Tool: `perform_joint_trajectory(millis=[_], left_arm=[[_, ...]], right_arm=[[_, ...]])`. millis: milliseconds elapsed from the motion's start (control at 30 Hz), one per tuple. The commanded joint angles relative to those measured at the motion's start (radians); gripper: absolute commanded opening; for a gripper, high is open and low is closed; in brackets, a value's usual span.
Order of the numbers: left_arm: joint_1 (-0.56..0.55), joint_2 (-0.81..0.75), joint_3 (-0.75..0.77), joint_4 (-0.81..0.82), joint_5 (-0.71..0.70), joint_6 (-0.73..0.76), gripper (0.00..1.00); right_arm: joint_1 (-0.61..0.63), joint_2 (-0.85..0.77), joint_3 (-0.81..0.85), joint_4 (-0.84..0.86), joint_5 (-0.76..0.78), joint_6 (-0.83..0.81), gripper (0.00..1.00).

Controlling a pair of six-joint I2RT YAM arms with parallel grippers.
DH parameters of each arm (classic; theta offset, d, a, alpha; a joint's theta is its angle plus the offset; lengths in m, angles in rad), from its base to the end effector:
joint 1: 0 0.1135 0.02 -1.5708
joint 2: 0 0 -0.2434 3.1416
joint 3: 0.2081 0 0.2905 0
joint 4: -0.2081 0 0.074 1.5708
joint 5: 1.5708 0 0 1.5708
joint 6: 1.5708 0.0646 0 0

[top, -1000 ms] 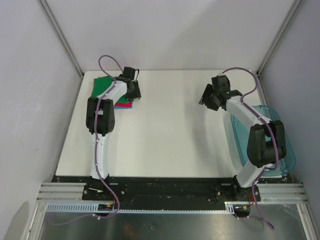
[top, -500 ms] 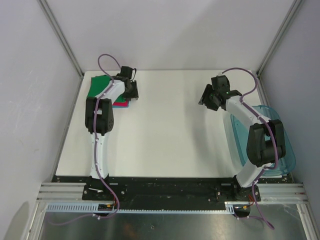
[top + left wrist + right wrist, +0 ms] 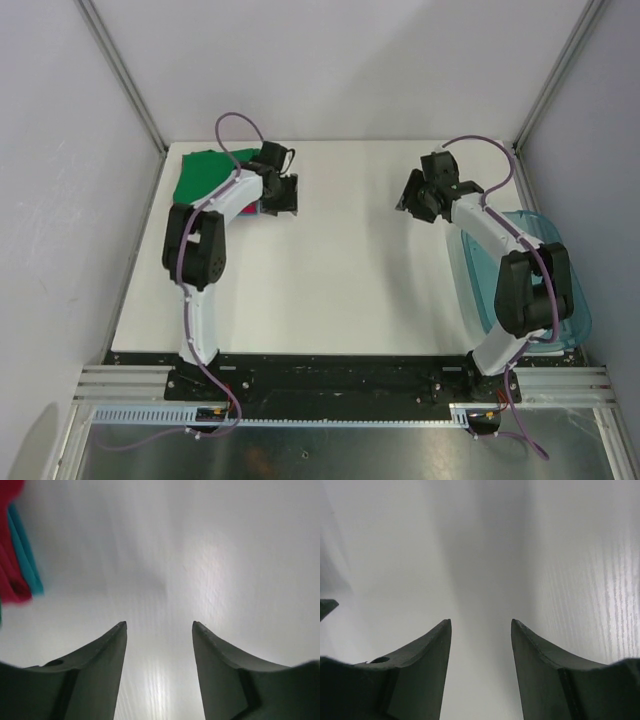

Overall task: Fold and stack the t-shirts
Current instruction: Put the neatly folded tshirt into the corner of the board with both arms

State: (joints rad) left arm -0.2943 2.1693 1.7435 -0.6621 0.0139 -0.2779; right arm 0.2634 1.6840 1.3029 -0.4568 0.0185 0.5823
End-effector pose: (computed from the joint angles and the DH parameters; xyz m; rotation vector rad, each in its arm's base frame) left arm 0.4832 -0.1474 0.1291 0.0265 2.6747 -0.2037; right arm 0.4120 0.1099 0.2023 0.3962 2.4091 0.3639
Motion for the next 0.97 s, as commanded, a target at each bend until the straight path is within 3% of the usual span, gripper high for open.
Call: perform_joint_trajectory(millis=[0,100,167,233,533,933], left_arm=[[-0.073,-0.291,-0.145,0.044,0.014,-0.04,0.63],[-0.128,-0.442,-0.285,0.084,0.011,-0.091,0.75],[-0.161,-0.541,-0.375,0.117,0.02,-0.118,0.91],[-0.198,-0.632,-0.449,0.14,0.008,-0.129,0.97],[-0.227,-0.916,-0.636,0.169,-0.009,-0.141,0.99],[-0.227,-0.964,-0.663,0.171,-0.051,-0.152,0.99]], right_arm=[[0.051,-0.098,-0.016,-0.021,0.029,-0.008,0.56],[0.096,-0.14,-0.042,-0.023,0.046,0.0,0.57],[0.13,-0.171,-0.057,-0.031,0.068,0.003,0.57],[0.16,-0.208,-0.081,-0.035,0.086,0.008,0.58],[0.231,-0.404,-0.199,-0.037,0.139,0.034,0.62],[0.233,-0.455,-0.215,-0.027,0.165,0.041,0.64]])
